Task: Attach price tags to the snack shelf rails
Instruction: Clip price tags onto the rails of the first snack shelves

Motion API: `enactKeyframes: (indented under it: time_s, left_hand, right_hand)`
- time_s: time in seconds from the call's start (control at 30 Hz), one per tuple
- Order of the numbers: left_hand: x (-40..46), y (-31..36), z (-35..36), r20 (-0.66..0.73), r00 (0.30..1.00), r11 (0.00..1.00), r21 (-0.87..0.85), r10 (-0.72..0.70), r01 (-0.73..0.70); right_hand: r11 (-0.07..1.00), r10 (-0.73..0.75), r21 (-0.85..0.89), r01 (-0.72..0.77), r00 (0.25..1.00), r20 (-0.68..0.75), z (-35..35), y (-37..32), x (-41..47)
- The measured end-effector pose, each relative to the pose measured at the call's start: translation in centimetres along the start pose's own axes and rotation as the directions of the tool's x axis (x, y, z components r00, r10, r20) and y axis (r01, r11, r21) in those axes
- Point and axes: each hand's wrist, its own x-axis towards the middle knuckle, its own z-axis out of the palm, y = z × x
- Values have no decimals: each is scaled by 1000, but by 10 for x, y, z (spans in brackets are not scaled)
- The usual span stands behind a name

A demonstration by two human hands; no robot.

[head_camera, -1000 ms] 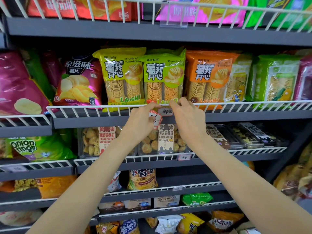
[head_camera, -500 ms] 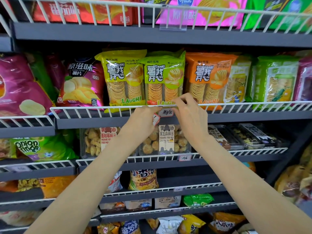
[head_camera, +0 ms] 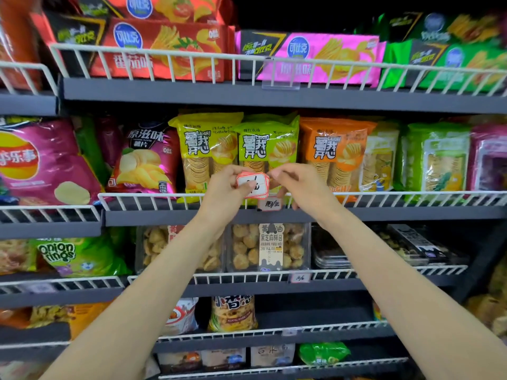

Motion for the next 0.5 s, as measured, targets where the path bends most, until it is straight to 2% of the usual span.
enactKeyframes:
  time_s: [0.1, 0.17, 0.23, 0.3, 0.37, 0.5]
  left_hand:
    - [6, 15, 2, 6, 999, 997, 67, 40, -41]
    - [13, 27, 6, 9, 995, 971, 218, 100, -100]
    - [21, 42, 11, 36, 989, 891, 430, 146, -147]
    - [31, 57, 15, 55, 983, 840, 512, 173, -176]
    - [40, 73, 17, 78, 977, 836, 507, 198, -210]
    - [48, 97, 12, 68, 971, 912, 333, 229, -238]
  right_hand:
    - [998, -58, -11, 58, 998, -11, -10, -16, 3]
    - [998, -58, -22, 57, 997, -53, -19, -21, 8]
    - [997, -53, -57, 48, 994, -93, -28, -24, 13]
    - [998, -54, -45, 48, 987, -151, -40, -27, 19]
    - [998, -65, -6, 65, 975, -214, -53, -34, 25]
    - [990, -97, 77, 118, 968, -233, -76, -55, 32]
